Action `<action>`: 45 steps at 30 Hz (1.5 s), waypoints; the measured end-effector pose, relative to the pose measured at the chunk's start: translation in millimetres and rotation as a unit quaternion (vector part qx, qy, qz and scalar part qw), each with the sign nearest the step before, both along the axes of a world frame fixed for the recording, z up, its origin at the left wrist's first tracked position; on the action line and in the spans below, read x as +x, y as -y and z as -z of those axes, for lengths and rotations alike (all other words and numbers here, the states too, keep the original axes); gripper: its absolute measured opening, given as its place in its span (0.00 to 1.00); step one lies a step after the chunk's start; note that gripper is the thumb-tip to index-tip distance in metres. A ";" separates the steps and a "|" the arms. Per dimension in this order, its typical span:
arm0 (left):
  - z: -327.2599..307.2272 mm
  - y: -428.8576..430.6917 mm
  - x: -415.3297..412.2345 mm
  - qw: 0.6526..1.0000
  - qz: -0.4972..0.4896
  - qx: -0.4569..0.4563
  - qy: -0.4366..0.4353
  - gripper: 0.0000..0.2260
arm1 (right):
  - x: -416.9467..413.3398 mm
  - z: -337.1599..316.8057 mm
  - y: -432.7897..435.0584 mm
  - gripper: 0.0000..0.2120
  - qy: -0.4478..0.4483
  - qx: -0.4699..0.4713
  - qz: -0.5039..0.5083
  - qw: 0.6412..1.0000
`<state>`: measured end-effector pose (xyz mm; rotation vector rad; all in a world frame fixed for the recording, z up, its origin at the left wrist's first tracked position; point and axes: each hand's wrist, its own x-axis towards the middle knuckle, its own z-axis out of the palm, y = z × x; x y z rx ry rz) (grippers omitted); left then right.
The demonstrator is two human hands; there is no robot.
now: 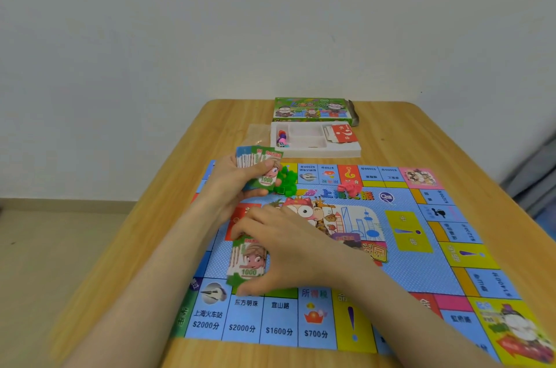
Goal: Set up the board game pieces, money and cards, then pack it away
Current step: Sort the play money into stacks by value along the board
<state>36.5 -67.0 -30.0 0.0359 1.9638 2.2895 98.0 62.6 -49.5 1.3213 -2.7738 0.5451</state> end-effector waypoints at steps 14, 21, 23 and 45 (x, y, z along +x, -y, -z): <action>-4.4 -5.1 5.3 0.998 0.057 0.013 0.014 0.11 | -21.0 -1.9 -7.5 0.07 -0.081 -0.367 0.258 0.890; -5.0 -6.8 7.1 0.995 0.093 0.005 0.020 0.10 | -18.8 -3.6 -7.6 0.11 -0.062 -0.363 0.274 0.888; -5.1 -5.6 6.3 0.995 0.099 0.013 0.029 0.10 | -18.3 -4.5 -7.8 0.11 -0.068 -0.361 0.279 0.887; -1.0 1.1 -1.7 0.996 0.031 0.073 0.026 0.08 | -10.1 -20.1 -8.7 0.06 0.188 -0.540 0.171 0.803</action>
